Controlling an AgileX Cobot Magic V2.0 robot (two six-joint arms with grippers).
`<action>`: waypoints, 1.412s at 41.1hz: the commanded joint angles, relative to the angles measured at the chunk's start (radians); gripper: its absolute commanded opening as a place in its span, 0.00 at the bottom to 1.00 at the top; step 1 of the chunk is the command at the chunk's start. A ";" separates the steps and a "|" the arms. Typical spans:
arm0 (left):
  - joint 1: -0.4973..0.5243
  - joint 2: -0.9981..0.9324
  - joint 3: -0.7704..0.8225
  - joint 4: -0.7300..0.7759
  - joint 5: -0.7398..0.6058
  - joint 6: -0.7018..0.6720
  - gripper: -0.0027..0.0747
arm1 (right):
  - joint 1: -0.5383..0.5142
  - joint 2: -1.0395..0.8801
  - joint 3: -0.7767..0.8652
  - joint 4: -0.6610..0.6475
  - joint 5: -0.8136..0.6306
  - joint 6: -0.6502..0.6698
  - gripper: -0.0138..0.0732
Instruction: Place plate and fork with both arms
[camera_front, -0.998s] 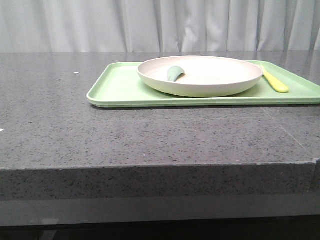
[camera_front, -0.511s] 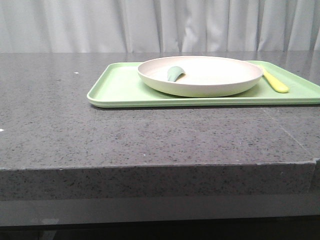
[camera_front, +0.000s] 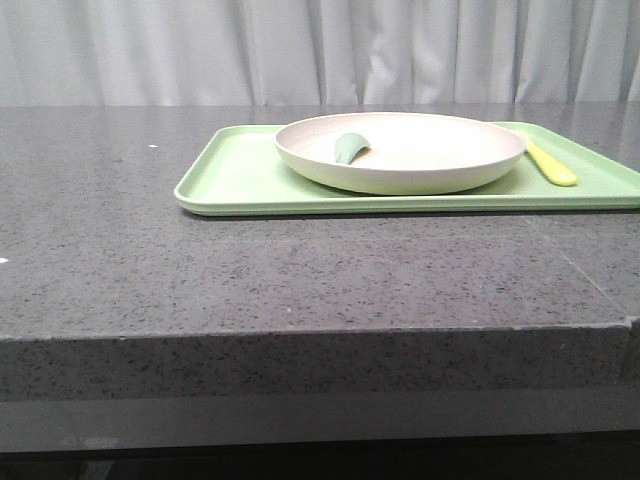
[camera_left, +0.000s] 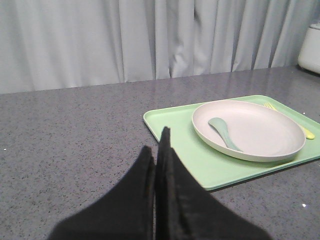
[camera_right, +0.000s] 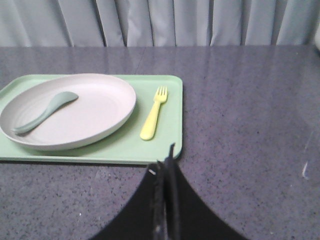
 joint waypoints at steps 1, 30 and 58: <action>0.002 0.006 -0.028 0.001 -0.080 -0.004 0.01 | -0.005 -0.004 -0.024 -0.017 -0.109 -0.011 0.09; 0.002 0.006 -0.028 0.001 -0.080 -0.004 0.01 | -0.005 -0.004 -0.023 -0.017 -0.109 -0.011 0.09; 0.122 -0.124 0.130 -0.009 -0.088 -0.002 0.01 | -0.005 -0.004 -0.023 -0.017 -0.109 -0.011 0.09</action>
